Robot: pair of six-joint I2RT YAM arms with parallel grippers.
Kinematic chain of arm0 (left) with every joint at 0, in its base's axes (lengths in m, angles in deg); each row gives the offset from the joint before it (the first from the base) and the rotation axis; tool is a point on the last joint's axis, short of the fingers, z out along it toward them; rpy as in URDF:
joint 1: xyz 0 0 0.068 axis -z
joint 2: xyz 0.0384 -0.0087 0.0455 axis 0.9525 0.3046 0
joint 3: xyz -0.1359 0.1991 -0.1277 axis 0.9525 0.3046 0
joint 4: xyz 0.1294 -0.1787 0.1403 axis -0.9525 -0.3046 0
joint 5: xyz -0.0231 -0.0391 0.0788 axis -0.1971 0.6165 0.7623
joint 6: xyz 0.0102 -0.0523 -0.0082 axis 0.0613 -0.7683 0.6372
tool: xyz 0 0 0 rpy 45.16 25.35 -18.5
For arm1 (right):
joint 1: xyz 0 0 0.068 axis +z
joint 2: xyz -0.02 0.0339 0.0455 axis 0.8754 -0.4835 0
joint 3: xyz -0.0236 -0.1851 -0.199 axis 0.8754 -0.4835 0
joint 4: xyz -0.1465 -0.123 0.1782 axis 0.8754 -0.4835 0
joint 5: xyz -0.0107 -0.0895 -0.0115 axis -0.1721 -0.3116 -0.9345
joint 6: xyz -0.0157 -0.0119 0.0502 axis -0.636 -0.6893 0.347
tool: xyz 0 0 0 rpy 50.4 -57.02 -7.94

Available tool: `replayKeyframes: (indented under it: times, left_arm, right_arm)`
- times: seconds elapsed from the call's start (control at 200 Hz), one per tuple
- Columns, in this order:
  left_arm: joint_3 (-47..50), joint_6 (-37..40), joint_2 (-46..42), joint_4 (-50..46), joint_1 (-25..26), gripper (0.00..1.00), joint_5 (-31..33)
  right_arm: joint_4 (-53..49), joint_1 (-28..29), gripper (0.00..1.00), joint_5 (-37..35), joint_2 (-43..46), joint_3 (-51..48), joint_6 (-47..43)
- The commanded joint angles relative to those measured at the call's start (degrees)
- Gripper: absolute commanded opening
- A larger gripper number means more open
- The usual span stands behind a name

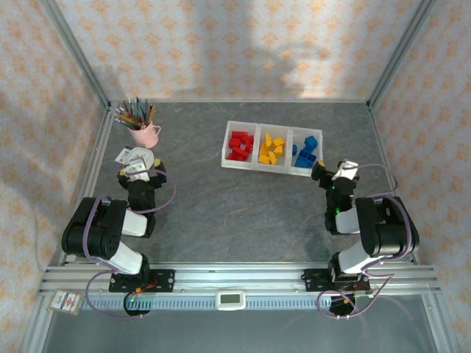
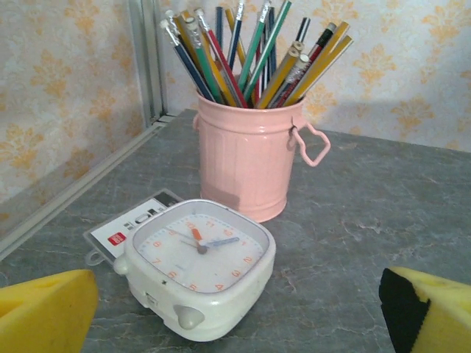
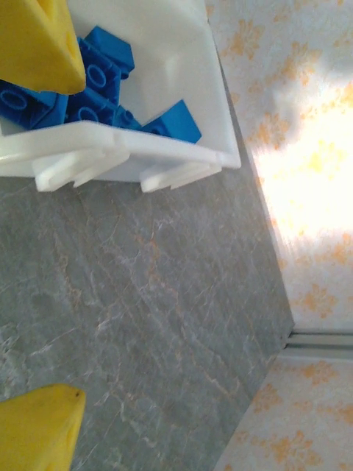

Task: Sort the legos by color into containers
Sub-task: Reset both arms

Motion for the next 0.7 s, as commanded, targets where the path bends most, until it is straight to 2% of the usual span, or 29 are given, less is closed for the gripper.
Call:
replayKeyframes:
  times: [0.0, 0.696]
  left_arm:
    - [-0.45, -1.00, 0.33, 3.58, -0.23, 1.00, -0.82]
    - [-1.15, -0.09, 0.14, 1.88, -0.23, 1.00, -3.53]
  right_arm:
    - [1.28, 0.36, 1.00, 1.35, 0.71, 1.39, -2.08]
    - [1.63, 0.47, 1.00, 2.23, 0.54, 1.25, -2.54]
